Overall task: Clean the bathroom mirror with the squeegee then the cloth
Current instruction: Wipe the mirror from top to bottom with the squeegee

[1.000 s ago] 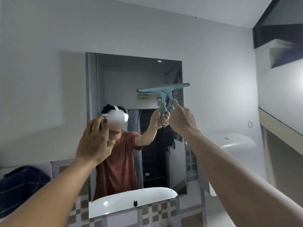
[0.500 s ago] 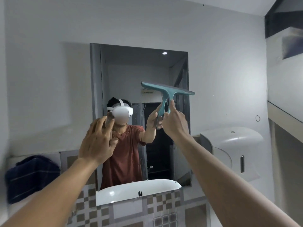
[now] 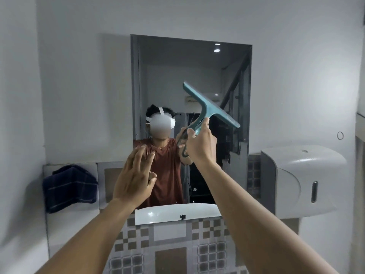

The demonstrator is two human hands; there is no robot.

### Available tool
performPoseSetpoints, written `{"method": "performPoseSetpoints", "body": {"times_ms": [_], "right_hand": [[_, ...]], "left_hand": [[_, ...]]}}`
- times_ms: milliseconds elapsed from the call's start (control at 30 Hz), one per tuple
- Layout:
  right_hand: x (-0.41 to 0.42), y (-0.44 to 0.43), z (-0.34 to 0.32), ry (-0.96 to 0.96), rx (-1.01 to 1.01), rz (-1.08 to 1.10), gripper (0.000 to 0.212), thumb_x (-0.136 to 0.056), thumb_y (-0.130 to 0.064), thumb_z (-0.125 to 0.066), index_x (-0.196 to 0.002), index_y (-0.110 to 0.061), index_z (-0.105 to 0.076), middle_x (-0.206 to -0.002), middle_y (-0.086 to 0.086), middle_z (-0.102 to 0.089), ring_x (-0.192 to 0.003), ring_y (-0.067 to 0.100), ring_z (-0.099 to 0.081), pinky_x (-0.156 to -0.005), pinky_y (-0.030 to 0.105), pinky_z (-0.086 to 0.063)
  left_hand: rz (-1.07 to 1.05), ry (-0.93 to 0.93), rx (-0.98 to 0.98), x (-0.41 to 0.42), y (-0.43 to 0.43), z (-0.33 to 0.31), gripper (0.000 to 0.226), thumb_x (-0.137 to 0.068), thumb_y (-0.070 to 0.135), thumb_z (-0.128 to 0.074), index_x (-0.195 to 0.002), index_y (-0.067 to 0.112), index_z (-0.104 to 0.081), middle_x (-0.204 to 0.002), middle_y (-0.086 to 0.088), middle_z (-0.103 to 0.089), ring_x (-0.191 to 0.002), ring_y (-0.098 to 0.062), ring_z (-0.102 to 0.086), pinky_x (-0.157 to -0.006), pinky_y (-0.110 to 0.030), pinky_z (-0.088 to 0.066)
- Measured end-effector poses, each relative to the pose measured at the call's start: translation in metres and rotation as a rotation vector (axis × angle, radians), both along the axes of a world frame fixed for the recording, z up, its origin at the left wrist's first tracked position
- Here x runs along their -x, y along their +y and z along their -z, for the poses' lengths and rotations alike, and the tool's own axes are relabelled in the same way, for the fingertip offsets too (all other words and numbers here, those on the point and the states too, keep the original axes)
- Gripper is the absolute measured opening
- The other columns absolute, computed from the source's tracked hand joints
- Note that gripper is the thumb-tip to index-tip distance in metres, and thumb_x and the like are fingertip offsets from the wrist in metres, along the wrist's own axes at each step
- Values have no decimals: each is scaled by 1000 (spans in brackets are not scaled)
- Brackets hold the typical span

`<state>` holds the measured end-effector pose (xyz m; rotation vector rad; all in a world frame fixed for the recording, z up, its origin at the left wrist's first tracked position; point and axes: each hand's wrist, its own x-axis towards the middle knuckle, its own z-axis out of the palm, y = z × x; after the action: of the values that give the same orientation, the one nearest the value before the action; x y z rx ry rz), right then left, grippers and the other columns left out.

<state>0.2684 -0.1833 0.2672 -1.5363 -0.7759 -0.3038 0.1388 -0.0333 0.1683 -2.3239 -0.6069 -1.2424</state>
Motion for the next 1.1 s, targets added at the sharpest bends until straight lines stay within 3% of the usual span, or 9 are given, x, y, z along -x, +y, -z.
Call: {"method": "performPoseSetpoints", "body": {"times_ms": [267, 367, 433, 633, 733, 867, 967, 1100], "right_hand": [[19, 31, 13, -8, -2, -15, 72, -103, -37, -50, -160, -27, -7, -80, -4, -67, -77, 17, -71, -74, 47, -61], [26, 47, 21, -96, 17, 17, 72, -101, -42, -48, -159, -27, -8, -88, -4, -69, -95, 23, -69, -90, 50, -55], [29, 55, 24, -125, -3, -13, 71, -102, -38, -49, -159, -22, -11, -95, 1, -72, -96, 25, -69, -98, 50, -52], [31, 61, 28, -126, -27, -41, 71, -102, -38, -50, -160, -25, -10, -100, 3, -71, -100, 29, -68, -88, 51, -57], [33, 59, 34, -141, -25, -53, 72, -102, -42, -49, -158, -32, -5, -109, 7, -70, -104, 30, -67, -85, 51, -59], [39, 50, 35, -272, 64, -7, 69, -104, -35, -50, -161, -25, -11, -115, 9, -66, -104, 27, -64, -83, 50, -58], [44, 44, 36, -316, 128, 6, 68, -105, -35, -49, -161, -28, -11, -121, 9, -61, -105, 26, -63, -80, 47, -58], [43, 38, 35, -371, 160, 53, 64, -106, -36, -47, -161, -27, -16, -118, 6, -62, -96, 22, -64, -64, 38, -57]], "left_hand": [[5, 39, 43, -1, 9, 18, 90, -74, 28, -85, -150, 9, -40, -152, -20, -37, -144, -38, -32, -95, -46, -56], [-1, 54, 50, -5, 12, 20, 92, -75, 27, -85, -152, 9, -37, -155, -20, -34, -146, -39, -28, -96, -48, -55], [-10, 64, 52, -6, 13, 20, 91, -78, 28, -82, -153, 10, -34, -157, -19, -30, -148, -37, -25, -100, -48, -53], [-19, 119, 39, -5, 19, 22, 89, -89, 38, -68, -158, 14, -17, -163, -16, -16, -153, -33, -11, -112, -47, -42], [-1, 104, 26, -5, 15, 24, 86, -89, 36, -69, -157, 11, -23, -162, -16, -20, -152, -33, -17, -111, -48, -43], [22, 60, -27, -6, 9, 35, 83, -83, 36, -76, -150, 7, -38, -158, -17, -28, -147, -35, -30, -108, -47, -45], [-24, 84, -124, -6, 9, 41, 83, -76, 37, -81, -144, 3, -47, -154, -21, -35, -144, -37, -37, -111, -47, -37], [-52, 123, -99, -7, 12, 43, 88, -82, 38, -76, -152, 6, -33, -159, -20, -27, -149, -36, -26, -116, -46, -31]]}}
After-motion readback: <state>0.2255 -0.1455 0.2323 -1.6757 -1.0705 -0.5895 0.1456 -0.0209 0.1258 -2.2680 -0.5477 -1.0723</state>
